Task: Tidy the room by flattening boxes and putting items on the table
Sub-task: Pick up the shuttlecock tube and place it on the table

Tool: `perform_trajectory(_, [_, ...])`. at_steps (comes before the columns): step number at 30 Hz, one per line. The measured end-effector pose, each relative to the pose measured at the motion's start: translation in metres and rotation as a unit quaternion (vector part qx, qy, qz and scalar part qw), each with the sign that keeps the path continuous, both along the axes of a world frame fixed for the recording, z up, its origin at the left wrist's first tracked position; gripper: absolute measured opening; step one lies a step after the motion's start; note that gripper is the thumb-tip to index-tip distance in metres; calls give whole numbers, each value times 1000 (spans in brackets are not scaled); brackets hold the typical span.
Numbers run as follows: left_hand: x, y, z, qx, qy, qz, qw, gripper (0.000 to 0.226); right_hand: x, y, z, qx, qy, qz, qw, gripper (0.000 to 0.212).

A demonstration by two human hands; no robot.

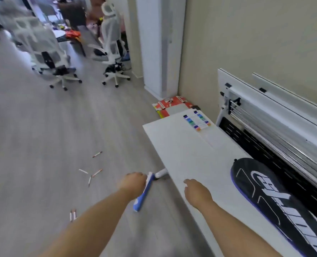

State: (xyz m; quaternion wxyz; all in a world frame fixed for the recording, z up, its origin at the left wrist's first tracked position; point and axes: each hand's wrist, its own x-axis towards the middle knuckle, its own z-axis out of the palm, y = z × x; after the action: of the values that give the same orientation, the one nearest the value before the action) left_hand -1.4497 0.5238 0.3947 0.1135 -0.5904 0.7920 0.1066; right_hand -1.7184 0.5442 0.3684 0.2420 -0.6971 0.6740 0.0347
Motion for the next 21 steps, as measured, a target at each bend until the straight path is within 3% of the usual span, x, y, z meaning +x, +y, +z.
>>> perform_trajectory(4, [105, 18, 2, 12, -18, 59, 998, 21, 103, -23, 8, -10, 28, 77, 997, 31])
perform_trajectory(11, [252, 29, -2, 29, -37, 119, 992, 20, 256, -57, -1, 33, 32, 122, 991, 33])
perform_trajectory(16, [285, -5, -8, 47, -36, 123, 991, 20, 308, -84, -14, 52, 91, 169, 980, 21])
perform_trajectory(21, [279, -61, -30, 79, -29, 132, 988, 19, 313, -125, -42, 74, 58, 120, 988, 24])
